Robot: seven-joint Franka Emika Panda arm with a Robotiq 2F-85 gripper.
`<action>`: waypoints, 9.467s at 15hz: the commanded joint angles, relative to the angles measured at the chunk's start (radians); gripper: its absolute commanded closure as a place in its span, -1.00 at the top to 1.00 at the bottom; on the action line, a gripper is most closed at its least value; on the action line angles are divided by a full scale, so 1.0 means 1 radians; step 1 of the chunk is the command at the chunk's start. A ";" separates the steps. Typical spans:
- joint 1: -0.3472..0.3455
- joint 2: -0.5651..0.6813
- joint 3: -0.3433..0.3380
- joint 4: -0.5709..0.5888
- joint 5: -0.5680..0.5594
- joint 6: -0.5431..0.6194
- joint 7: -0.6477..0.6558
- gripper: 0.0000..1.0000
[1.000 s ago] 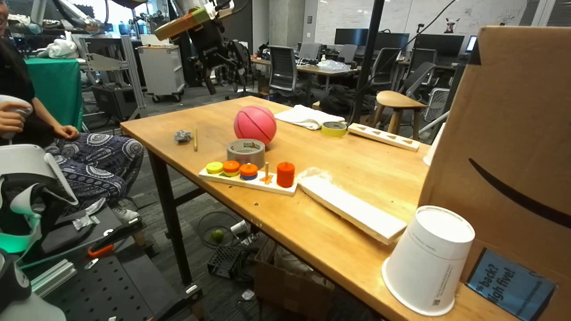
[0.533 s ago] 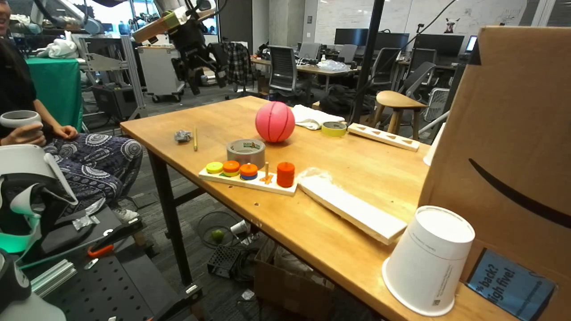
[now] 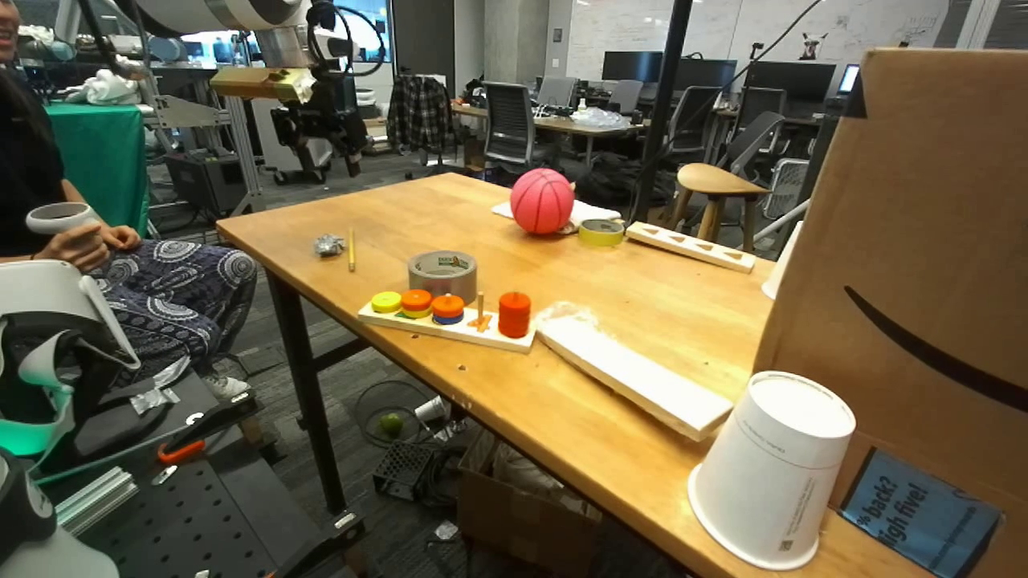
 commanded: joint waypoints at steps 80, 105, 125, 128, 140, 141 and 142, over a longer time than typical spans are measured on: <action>-0.056 -0.020 -0.010 0.016 -0.330 -0.093 0.225 1.00; -0.167 -0.289 -0.146 -0.045 -0.540 -0.443 0.254 1.00; -0.055 -0.041 -0.013 -0.092 -0.071 0.015 0.060 1.00; -0.065 -0.014 -0.037 -0.088 -0.060 0.017 0.012 1.00; -0.208 0.092 -0.219 -0.061 0.019 -0.018 -0.247 1.00; -0.227 0.091 -0.240 -0.060 0.013 -0.037 -0.261 1.00; -0.246 0.074 -0.264 -0.067 -0.006 -0.051 -0.260 1.00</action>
